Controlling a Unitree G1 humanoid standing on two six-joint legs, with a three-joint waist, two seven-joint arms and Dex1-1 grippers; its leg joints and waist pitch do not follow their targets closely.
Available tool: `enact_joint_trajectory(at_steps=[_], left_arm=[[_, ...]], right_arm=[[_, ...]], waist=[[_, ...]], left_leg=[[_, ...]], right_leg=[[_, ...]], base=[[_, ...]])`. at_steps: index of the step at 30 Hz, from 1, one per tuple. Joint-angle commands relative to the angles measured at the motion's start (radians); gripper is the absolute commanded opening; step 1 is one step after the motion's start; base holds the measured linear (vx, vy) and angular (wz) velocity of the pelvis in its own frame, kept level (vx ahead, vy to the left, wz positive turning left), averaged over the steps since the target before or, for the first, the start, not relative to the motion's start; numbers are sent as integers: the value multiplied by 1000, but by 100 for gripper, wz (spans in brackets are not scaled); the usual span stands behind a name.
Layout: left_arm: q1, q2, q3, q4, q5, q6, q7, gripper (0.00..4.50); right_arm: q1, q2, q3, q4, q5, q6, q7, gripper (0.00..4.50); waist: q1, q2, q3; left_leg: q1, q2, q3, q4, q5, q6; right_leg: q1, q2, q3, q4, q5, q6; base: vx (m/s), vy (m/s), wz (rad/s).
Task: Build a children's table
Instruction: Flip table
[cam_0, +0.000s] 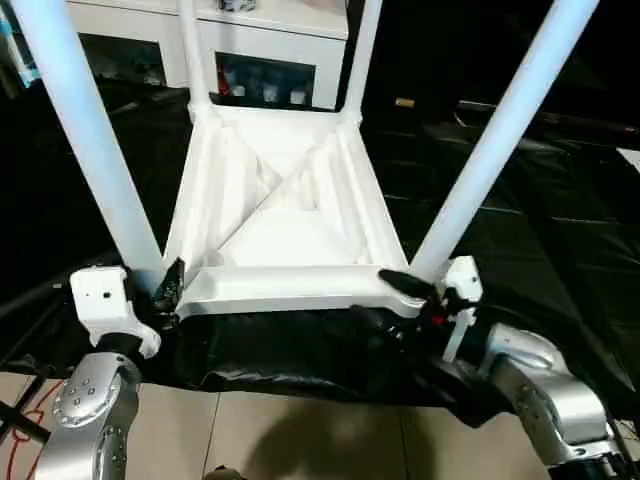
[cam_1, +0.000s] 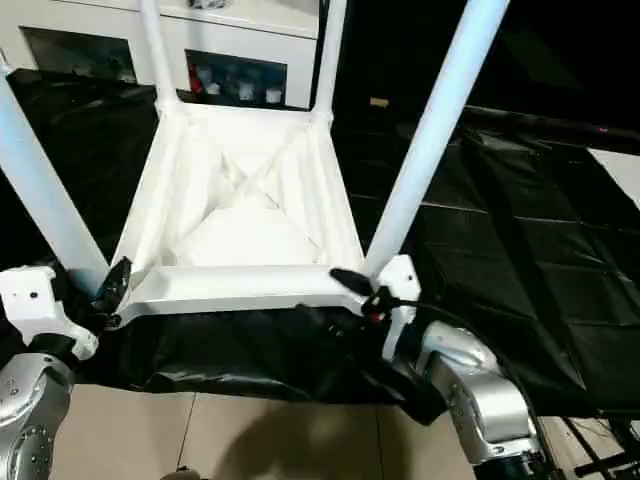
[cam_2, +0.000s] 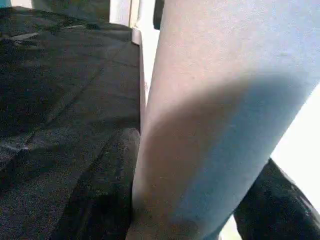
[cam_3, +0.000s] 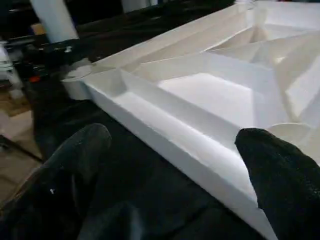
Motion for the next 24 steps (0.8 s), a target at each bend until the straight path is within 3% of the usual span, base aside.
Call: enact_joint_trajectory(at_steps=[1,4,5,7,9,10,15,16,20,24], left_arm=[[2,-35,4,-9,-56,32,15,231],[-26,-76,17,-26,-116,69,34,231],[-37,-90,23,-31,-136,83,44,231],[-93,-142,23,-38,-215,131,66,231],[-106,-152,16,-38,-224,136,66,231],[-128,-177,10,-38,-245,154,74,231],[-161,-200,-22,-34,-230,187,53,227],[-170,-195,-47,-33,-209,201,37,225],[-182,-196,-59,-31,-205,213,39,223],[-189,-193,-58,-28,-218,224,49,223]], right_arm=[[-1,-13,1,-22,13,21,22,450],[8,-22,8,-45,35,44,49,450],[11,-24,10,-52,42,50,57,450],[13,-29,15,-68,57,70,67,450],[11,-27,12,-67,61,74,64,450],[4,-17,0,-58,60,86,45,450],[-38,18,-37,18,23,93,-55,450],[-62,49,-66,54,38,106,-101,450],[-98,107,-107,86,106,114,-124,450],[-149,161,-149,155,143,116,-165,450]], waist=[[-1,14,-43],[-1,8,-43],[0,10,-43],[3,8,-44],[7,9,-44],[9,8,-44],[2,8,-52],[1,10,-58],[1,14,-63],[-1,16,-59]], left_leg=[[7,49,-20,-83,-255,0],[6,49,-20,-82,-247,-2],[7,50,-20,-82,-243,0],[5,47,-18,-78,-223,5],[10,47,-16,-75,-219,8],[4,46,-16,-75,-203,6],[2,45,-18,-71,-150,3],[-1,43,-17,-65,-93,11],[0,43,-13,-57,-21,44],[0,44,-12,-61,-61,39]], right_leg=[[22,-77,51,-90,-198,-133],[23,-78,52,-89,-200,-129],[23,-78,52,-89,-196,-130],[23,-78,53,-87,-186,-132],[18,-80,53,-89,-187,-138],[22,-79,53,-88,-185,-143],[25,-74,50,-79,-93,-149],[28,-73,49,-68,-8,-160],[30,-69,48,-55,141,-183],[30,-72,48,-56,95,-202]], base=[[0,0,0],[0,0,0],[0,0,0],[0,0,0],[0,0,0],[0,0,0],[0,0,0],[0,0,0],[0,0,0],[0,0,0]])
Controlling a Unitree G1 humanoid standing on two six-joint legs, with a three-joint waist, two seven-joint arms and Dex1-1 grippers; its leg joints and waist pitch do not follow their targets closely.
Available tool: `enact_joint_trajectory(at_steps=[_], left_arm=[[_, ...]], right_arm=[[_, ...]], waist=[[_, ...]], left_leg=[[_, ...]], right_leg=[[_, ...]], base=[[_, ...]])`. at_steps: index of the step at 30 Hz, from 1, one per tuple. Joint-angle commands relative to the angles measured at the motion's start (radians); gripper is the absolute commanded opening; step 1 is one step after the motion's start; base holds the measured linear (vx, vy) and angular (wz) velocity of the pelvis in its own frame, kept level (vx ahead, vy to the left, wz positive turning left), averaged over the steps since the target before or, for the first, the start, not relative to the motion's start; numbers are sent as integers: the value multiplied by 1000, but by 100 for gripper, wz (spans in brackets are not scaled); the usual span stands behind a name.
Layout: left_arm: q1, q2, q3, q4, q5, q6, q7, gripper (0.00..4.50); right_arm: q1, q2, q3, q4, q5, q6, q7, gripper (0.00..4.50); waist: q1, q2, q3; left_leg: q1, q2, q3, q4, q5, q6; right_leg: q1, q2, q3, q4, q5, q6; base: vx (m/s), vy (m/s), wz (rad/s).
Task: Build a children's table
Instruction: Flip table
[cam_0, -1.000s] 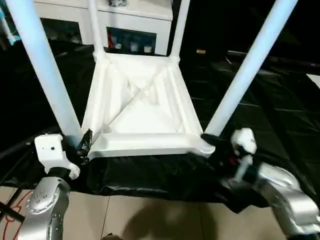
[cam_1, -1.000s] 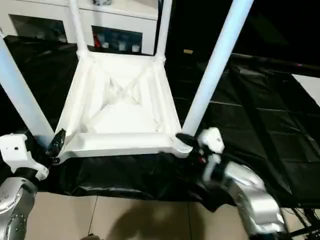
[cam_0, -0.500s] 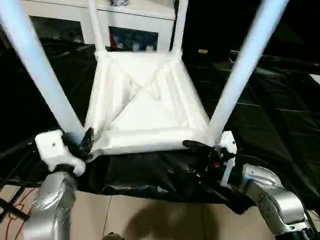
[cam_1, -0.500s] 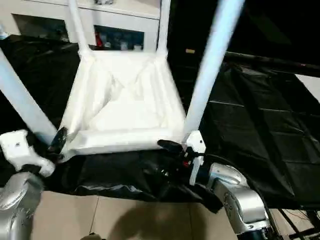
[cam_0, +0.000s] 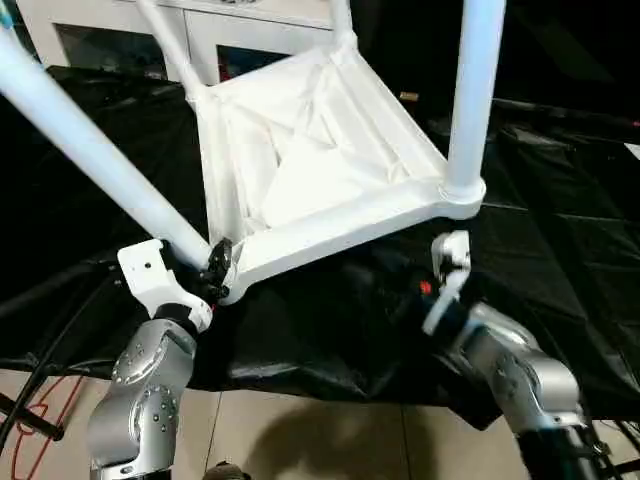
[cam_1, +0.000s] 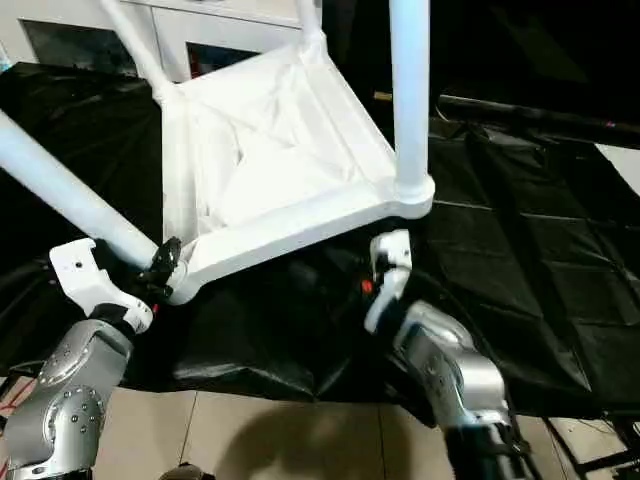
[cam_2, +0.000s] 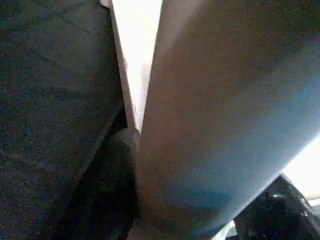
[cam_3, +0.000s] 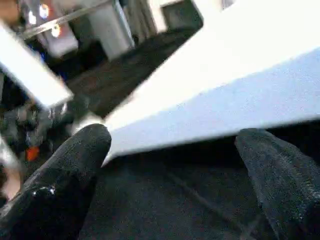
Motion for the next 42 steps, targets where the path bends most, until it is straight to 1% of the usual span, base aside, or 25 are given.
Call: enact_joint_trajectory(at_steps=[1,4,7,8,9,13,14,16,17,18,19,21,23,25,27,28,30,32,33,35,36,37,38,40,42], left_arm=[[-37,-31,-31,-17,-71,12,-27,223],[-38,-33,-35,-18,-66,16,-29,223],[-39,-34,-35,-20,-65,18,-31,223],[-39,-34,-35,-20,-65,18,-31,223],[-39,-34,-36,-20,-66,19,-32,223],[-42,-35,-41,-19,-69,27,-42,223],[-44,-36,-40,-17,-67,27,-42,223],[-46,-39,-34,-13,-59,21,-33,223],[-46,-40,-33,-12,-58,21,-33,223],[-45,-42,-30,-13,-56,20,-28,223],[-43,-44,-27,-14,-53,16,-24,223],[-39,-46,-25,-16,-53,13,-22,223],[-37,-48,-25,-19,-53,13,-23,223],[-34,-48,-24,-22,-52,13,-24,223],[-33,-49,-24,-22,-52,12,-25,223],[-33,-48,-24,-22,-52,12,-28,223],[-33,-47,-25,-22,-56,14,-35,223],[-35,-43,-28,-22,-61,21,-48,223],[-35,-43,-28,-22,-61,21,-48,223],[-41,-33,-35,-20,-67,36,-63,223],[-43,-28,-37,-18,-67,40,-67,223],[-45,-25,-39,-17,-68,42,-71,223],[-46,-24,-40,-17,-69,44,-74,223],[-48,-10,-46,-18,-65,60,-87,223],[-48,-7,-47,-20,-64,65,-89,223]], right_arm=[[-64,43,-71,102,46,18,-49,450],[-121,82,-110,193,68,12,-76,450],[-163,102,-133,264,84,7,-93,450],[-172,105,-135,280,83,3,-96,450],[-187,111,-140,304,86,0,-96,450],[-274,137,-179,435,91,-16,-109,450],[-289,136,-177,459,85,-8,-111,450],[-300,129,-154,479,62,8,-101,450],[-300,128,-152,481,60,9,-100,450],[-293,123,-137,472,47,9,-91,450],[-284,116,-126,465,39,15,-82,450],[-264,100,-107,446,24,23,-66,450],[-253,85,-100,441,12,28,-48,450],[-238,68,-104,428,14,49,-35,450],[-233,59,-107,425,16,57,-32,450],[-230,57,-119,420,30,62,-25,450],[-230,61,-139,417,51,62,-15,450],[-250,79,-171,432,85,52,-6,450],[-250,79,-171,432,85,52,-6,450],[-300,109,-200,489,109,36,-8,450],[-317,117,-203,512,109,30,-6,450],[-330,122,-204,529,109,20,-3,450],[-338,127,-206,539,110,13,-1,450],[-395,150,-244,609,133,-6,4,450],[-415,154,-259,638,139,-12,-3,450]], waist=[[-5,14,-61],[-12,15,-60],[-18,15,-58],[-25,16,-54],[-26,18,-52],[-44,12,-48],[-46,11,-47],[-52,11,-43],[-51,7,-43],[-48,6,-44],[-43,5,-49],[-37,6,-51],[-29,7,-52],[-16,9,-56],[-9,8,-61],[-6,8,-62],[-3,14,-65],[-2,13,-69],[-2,17,-72],[-3,20,-69],[-5,20,-67],[-4,20,-65],[-2,23,-63],[-1,25,-62],[1,27,-62]], left_leg=[[19,45,-11,-66,-82,25],[14,45,-14,-71,-117,-3],[13,44,-15,-73,-137,-10],[14,44,-15,-76,-179,-21],[14,44,-16,-78,-196,-25],[7,41,-22,-82,-281,-47],[6,40,-24,-83,-288,-49],[7,37,-28,-81,-327,-57],[9,37,-28,-79,-330,-57],[16,38,-26,-77,-331,-56],[17,40,-24,-75,-300,-49],[14,44,-20,-77,-255,-36],[13,44,-18,-77,-242,-29],[18,45,-13,-73,-191,-18],[11,45,-12,-71,-133,-8],[11,44,-12,-70,-118,-5],[11,42,-10,-67,-92,4],[9,42,-9,-64,-65,15],[8,42,-8,-61,-42,27],[6,42,-7,-62,-49,38],[9,43,-7,-64,-88,33],[9,43,-6,-65,-104,29],[10,46,-8,-68,-126,11],[13,46,-7,-69,-146,0],[14,47,-7,-69,-146,-8]], right_leg=[[43,-72,47,-61,67,-206],[45,-74,45,-64,-2,-199],[46,-76,46,-69,-32,-184],[41,-77,46,-77,-108,-173],[40,-78,46,-81,-140,-168],[34,-82,43,-97,-338,-125],[33,-82,41,-100,-365,-117],[26,-86,37,-114,-488,-78],[23,-87,37,-118,-504,-70],[16,-87,37,-123,-510,-63],[17,-86,40,-117,-450,-73],[17,-80,40,-106,-346,-99],[18,-80,40,-101,-314,-111],[19,-76,42,-92,-217,-131],[28,-76,40,-81,-130,-148],[29,-76,40,-77,-102,-153],[32,-74,40,-69,-16,-174],[36,-73,40,-63,35,-189],[36,-73,41,-59,83,-200],[34,-73,39,-58,89,-217],[32,-74,38,-63,40,-225],[32,-75,38,-66,14,-224],[31,-76,38,-69,-34,-216],[27,-77,38,-70,-59,-217],[26,-76,38,-69,-55,-214]], base=[[0,0,0],[0,0,0],[0,0,0],[0,0,0],[0,0,0],[-56,-3,-9],[-68,-3,-11],[-37,-1,-7],[-57,-3,-10],[0,0,0],[0,0,0],[0,0,0],[0,0,0],[0,0,0],[0,0,0],[0,0,0],[0,0,0],[0,0,0],[0,0,0],[0,0,0],[0,0,0],[0,0,0],[0,0,0],[0,0,0],[0,0,0]])
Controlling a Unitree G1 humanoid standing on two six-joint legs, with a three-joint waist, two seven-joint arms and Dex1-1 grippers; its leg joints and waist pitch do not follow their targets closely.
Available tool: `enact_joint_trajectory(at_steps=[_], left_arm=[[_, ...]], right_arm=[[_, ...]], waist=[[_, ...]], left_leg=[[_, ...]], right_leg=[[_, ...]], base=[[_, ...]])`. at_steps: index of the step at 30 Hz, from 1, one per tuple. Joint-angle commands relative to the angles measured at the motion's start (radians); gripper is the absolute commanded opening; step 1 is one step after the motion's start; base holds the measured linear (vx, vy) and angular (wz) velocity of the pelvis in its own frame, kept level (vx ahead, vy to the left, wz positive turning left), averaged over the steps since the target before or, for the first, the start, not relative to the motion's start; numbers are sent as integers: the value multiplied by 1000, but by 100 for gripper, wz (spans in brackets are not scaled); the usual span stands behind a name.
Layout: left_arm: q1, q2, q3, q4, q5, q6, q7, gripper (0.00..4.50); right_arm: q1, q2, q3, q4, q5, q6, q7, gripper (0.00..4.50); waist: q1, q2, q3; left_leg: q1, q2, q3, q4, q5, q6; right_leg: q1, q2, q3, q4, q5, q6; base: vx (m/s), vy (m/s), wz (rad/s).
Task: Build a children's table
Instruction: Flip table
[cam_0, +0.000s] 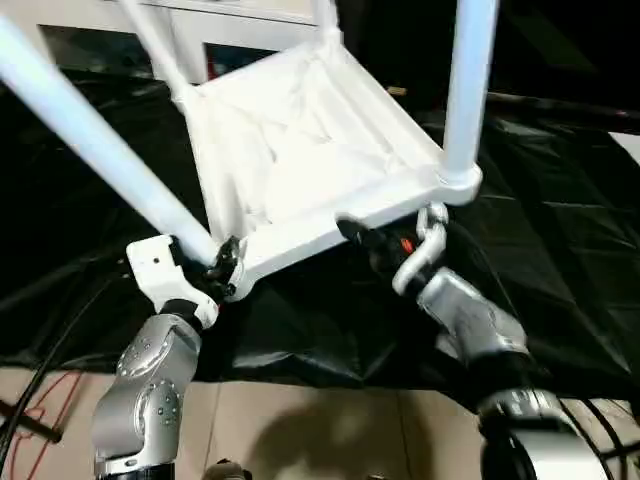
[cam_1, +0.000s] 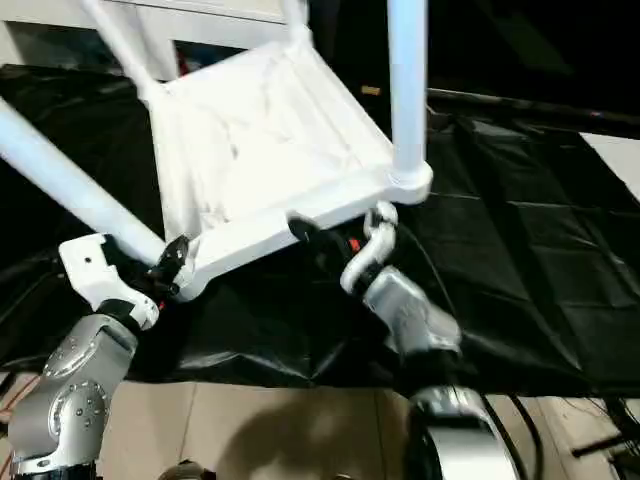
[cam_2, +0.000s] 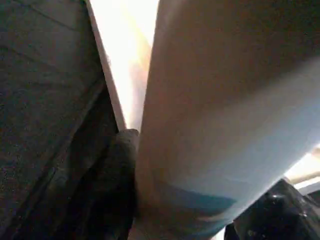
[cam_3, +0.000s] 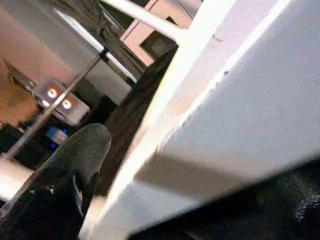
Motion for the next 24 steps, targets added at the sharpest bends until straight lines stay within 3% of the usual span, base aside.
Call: enact_joint_trajectory(at_steps=[1,8,12,15,17,21,22,23,24], left_arm=[[-22,-21,-39,-30,-80,24,-49,223],[-12,9,-85,-58,-87,38,-127,223],[-15,23,-104,-67,-95,39,-163,223],[-15,30,-111,-69,-95,42,-174,223],[-15,39,-120,-70,-95,44,-190,223],[-22,68,-137,-71,-86,42,-222,223],[-26,81,-141,-70,-82,43,-237,223],[-29,87,-139,-69,-83,45,-245,223],[-30,90,-138,-68,-84,47,-248,223]], right_arm=[[-43,-1,-33,36,22,-28,-11,450],[-164,9,-122,246,23,-101,-153,450],[-190,16,-157,288,46,-110,-162,450],[-196,19,-172,297,56,-109,-157,433],[-202,18,-184,307,60,-113,-158,398],[-218,11,-205,337,55,-124,-155,385],[-225,8,-216,349,57,-129,-154,357],[-229,6,-225,356,60,-133,-156,350],[-231,5,-230,359,63,-134,-158,346]], waist=[[-3,19,-71],[-4,21,-73],[-4,22,-74],[-5,22,-74],[-4,22,-74],[-4,23,-74],[-4,24,-74],[-3,36,-75],[-6,28,-75]], left_leg=[[23,43,-7,-72,-152,-6],[22,39,-4,-69,-128,-4],[21,39,-3,-67,-112,5],[21,40,-3,-67,-111,10],[22,40,-3,-67,-117,8],[23,39,-2,-68,-124,4],[23,40,-2,-67,-125,1],[24,40,-4,-68,-126,-2],[23,39,-2,-67,-125,0]], right_leg=[[48,-74,45,-67,-68,-207],[49,-75,43,-61,-32,-212],[51,-73,43,-56,-3,-214],[51,-73,42,-56,7,-220],[51,-74,43,-57,-9,-220],[50,-73,42,-57,-25,-221],[50,-74,42,-56,-23,-221],[49,-74,42,-55,-20,-223],[51,-72,42,-55,-12,-224]], base=[[0,0,0],[0,0,0],[0,0,0],[0,0,0],[0,0,0],[0,0,0],[0,0,0],[0,0,0],[0,0,0]])
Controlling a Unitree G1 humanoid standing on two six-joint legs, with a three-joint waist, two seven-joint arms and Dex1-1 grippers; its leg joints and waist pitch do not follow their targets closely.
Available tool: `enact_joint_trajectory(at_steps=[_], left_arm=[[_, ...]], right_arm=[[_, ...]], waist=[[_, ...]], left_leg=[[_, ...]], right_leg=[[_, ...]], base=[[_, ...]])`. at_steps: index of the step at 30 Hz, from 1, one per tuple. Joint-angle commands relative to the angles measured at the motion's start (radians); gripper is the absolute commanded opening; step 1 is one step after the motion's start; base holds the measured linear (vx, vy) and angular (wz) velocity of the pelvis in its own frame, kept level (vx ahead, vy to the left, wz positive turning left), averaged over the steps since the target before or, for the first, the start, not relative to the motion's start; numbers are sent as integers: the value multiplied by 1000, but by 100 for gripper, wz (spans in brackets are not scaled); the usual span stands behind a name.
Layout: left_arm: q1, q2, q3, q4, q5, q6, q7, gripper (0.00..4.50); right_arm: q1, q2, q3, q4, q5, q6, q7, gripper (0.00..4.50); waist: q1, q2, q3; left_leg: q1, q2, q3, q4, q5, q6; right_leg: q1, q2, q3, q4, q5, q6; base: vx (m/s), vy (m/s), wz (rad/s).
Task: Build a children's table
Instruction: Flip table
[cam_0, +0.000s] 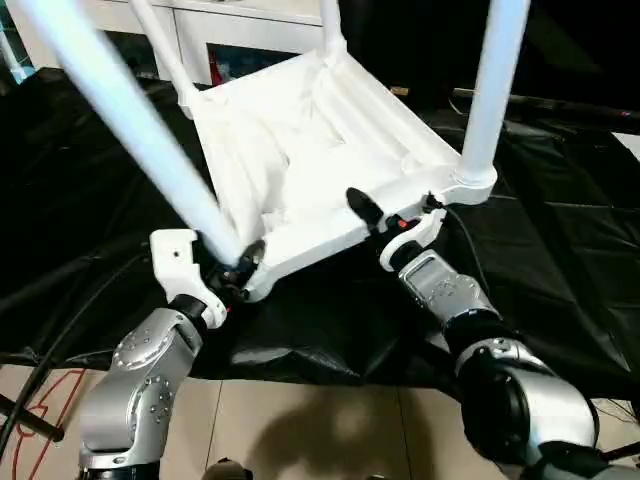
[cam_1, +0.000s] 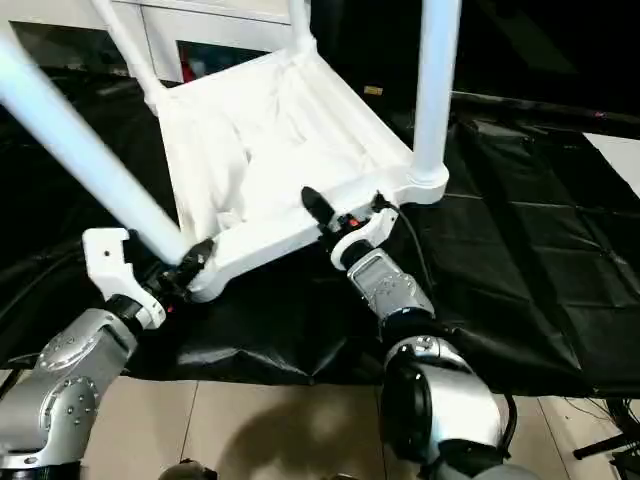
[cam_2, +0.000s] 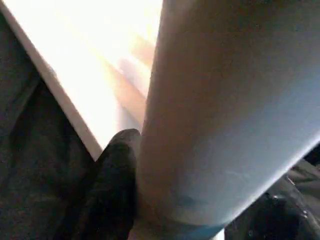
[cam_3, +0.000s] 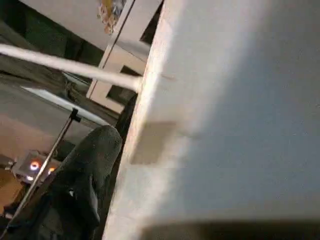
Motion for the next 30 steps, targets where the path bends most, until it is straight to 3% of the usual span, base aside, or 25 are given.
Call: enact_joint_trajectory(at_steps=[1,8,16,17,24,25,29,30], left_arm=[[-19,-25,-40,-38,-81,13,-72,223],[-19,-23,-30,-15,-74,1,-68,223],[-16,-33,-3,2,-72,-7,-46,223],[-15,-38,7,5,-79,-2,-38,279],[69,56,-18,-41,-112,38,-167,343],[115,111,-31,-56,-104,46,-223,351],[142,149,-25,-32,-72,22,-237,383],[143,156,-24,-26,-66,16,-233,397]], right_arm=[[-20,-12,-13,10,16,-7,-7,346],[-28,-19,-29,26,4,-18,1,270],[-34,-27,-12,29,-42,-75,-11,224],[-34,-29,-6,28,-50,-87,-15,222],[-42,-52,-3,-6,-81,-158,-51,222],[-46,-66,-6,-21,-88,-179,-66,222],[-47,-79,-13,-42,-92,-201,-85,222],[-47,-83,-15,-50,-94,-209,-94,222]], waist=[[0,24,-78],[1,25,-79],[1,25,-79],[1,24,-78],[1,25,-78],[-1,27,-76],[-1,30,-70],[2,34,-66]], left_leg=[[22,37,-4,-67,-120,3],[21,37,-2,-65,-108,15],[21,38,-2,-65,-103,17],[20,38,-1,-64,-105,17],[22,36,0,-64,-103,27],[23,37,1,-65,-120,24],[29,37,2,-69,-175,7],[36,39,4,-72,-231,-13]], right_leg=[[53,-74,44,-56,-5,-226],[54,-74,43,-55,1,-238],[54,-74,42,-55,-2,-237],[53,-75,43,-56,-5,-240],[50,-72,42,-54,-10,-239],[49,-71,42,-57,-32,-235],[41,-69,43,-65,-106,-221],[34,-71,45,-75,-184,-205]], base=[[0,0,0],[0,0,0],[0,0,0],[0,0,0],[0,0,0],[0,0,0],[0,0,0],[0,0,0]])
